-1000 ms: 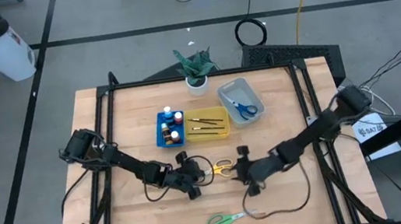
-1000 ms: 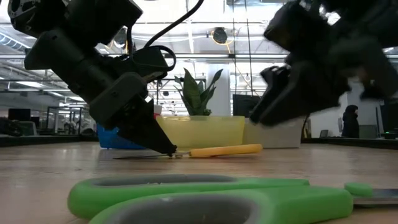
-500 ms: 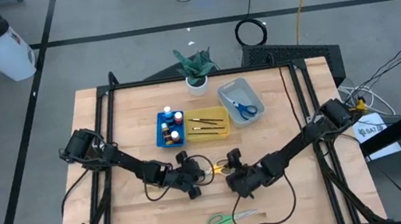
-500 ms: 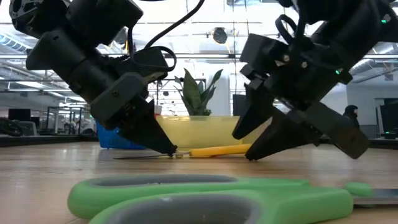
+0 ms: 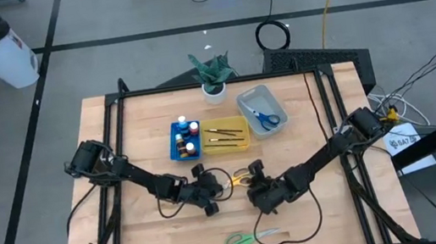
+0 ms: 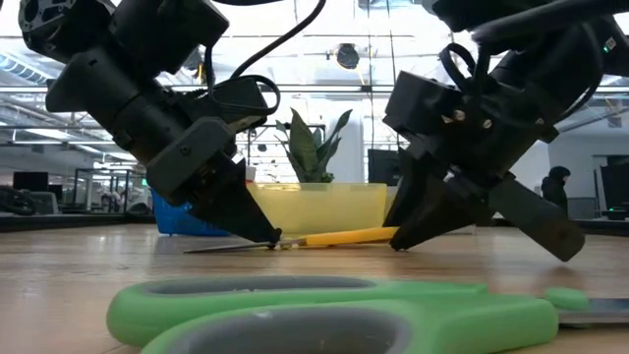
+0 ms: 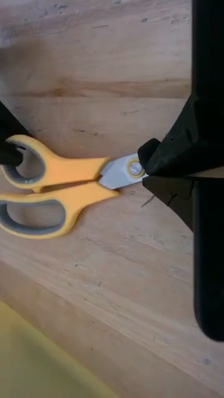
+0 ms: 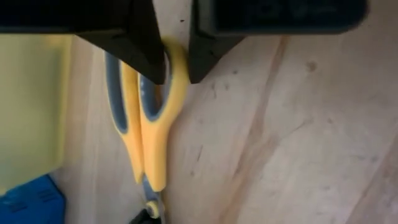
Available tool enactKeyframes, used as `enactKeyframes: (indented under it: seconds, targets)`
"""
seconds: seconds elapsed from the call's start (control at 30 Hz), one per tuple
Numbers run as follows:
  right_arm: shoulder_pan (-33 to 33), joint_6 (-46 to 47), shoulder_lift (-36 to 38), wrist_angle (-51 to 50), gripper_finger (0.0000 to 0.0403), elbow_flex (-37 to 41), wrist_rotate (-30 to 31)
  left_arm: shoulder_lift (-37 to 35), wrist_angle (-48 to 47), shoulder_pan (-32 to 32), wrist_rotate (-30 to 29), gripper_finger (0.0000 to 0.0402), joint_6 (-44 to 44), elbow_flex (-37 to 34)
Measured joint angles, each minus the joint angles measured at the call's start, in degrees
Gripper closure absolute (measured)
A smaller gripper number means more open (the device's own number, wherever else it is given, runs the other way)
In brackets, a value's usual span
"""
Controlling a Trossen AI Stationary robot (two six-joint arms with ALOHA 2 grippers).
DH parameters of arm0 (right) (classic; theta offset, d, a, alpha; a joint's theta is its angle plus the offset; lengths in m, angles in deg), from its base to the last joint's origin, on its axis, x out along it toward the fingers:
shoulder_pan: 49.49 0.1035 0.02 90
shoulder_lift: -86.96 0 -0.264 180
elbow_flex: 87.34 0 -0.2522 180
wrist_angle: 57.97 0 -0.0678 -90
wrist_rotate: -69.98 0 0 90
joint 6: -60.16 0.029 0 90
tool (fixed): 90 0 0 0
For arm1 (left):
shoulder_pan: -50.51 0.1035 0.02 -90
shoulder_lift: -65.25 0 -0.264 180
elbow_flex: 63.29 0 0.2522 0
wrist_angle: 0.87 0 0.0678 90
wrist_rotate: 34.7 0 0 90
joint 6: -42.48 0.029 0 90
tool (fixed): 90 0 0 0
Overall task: Pick & Place Paint Supplies
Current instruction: Put the yellow scissor into the gray bin
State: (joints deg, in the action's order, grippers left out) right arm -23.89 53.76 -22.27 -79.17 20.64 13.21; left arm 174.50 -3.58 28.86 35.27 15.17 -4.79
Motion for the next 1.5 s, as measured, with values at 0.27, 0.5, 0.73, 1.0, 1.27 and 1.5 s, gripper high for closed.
enactKeyframes:
  seconds: [0.27, 0.5, 0.73, 1.0, 1.27, 1.5]
  targets:
    - [0.00, -1.03, 0.00, 4.77, 0.0377, 0.26, -2.05, 0.03, 2.23, -0.01, 0.00, 0.0390, 0.35, -0.20]
    - [1.46, 5.43, 3.14, 6.09, 0.0379, 0.31, -2.96, -8.75, 4.12, -1.81, 1.15, 0.0364, 12.80, -0.28]
    - [1.58, 14.00, 8.33, 5.57, 0.0380, 0.28, -3.32, -20.99, 5.40, -3.57, -1.63, 0.0387, 23.72, -0.15]
    - [2.32, 17.58, 14.83, 5.08, 0.0380, 0.24, 11.93, -31.46, 8.56, -2.68, -4.96, 0.0386, 37.43, -0.09]
    - [-3.60, 26.88, 25.20, -8.62, 0.0380, 0.17, 25.12, -36.43, 12.99, 0.18, -10.07, 0.0352, 43.76, -0.05]
    - [-15.12, 42.19, 28.62, -28.93, 0.0380, 0.20, 17.10, -35.45, 9.27, 2.33, -9.67, 0.0351, 32.48, 0.00]
